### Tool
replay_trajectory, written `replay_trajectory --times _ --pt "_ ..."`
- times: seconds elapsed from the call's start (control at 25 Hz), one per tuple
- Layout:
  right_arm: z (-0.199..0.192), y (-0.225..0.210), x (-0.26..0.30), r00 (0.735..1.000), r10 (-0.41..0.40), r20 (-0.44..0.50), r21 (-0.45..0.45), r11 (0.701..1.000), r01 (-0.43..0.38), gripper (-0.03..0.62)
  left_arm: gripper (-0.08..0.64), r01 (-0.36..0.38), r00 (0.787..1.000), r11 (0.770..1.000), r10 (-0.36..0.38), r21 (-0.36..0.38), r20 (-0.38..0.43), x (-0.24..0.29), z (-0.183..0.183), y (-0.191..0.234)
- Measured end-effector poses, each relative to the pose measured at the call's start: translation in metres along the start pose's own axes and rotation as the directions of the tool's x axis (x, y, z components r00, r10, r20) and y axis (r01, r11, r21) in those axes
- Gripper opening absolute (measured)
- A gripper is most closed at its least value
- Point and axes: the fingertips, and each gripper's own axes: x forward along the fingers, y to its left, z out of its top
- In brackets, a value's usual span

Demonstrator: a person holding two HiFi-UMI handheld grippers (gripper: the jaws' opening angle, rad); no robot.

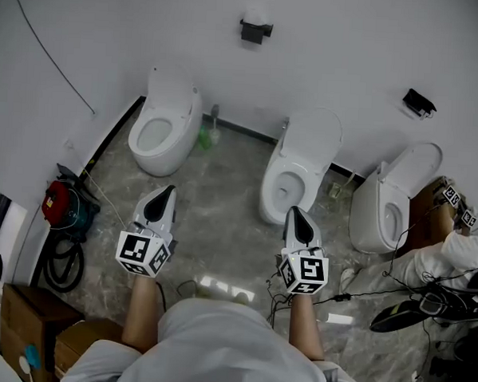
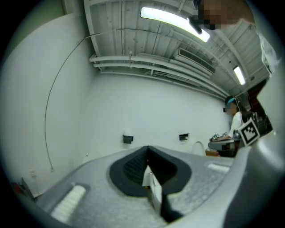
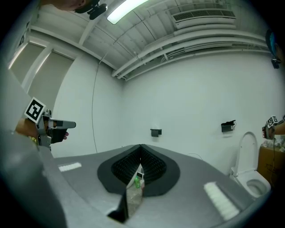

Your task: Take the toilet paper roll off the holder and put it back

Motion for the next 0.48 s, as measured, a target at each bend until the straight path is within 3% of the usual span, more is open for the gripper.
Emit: replay_trajectory --times 0.48 --pt "-0.011 0.045 0.024 0.999 -0.038 -0.027 0.009 0.999 0.039 -0.002 -0.002 0.030 0.999 0.999 -0.030 -0.015 -0.019 -0.009 -0.007 0.048"
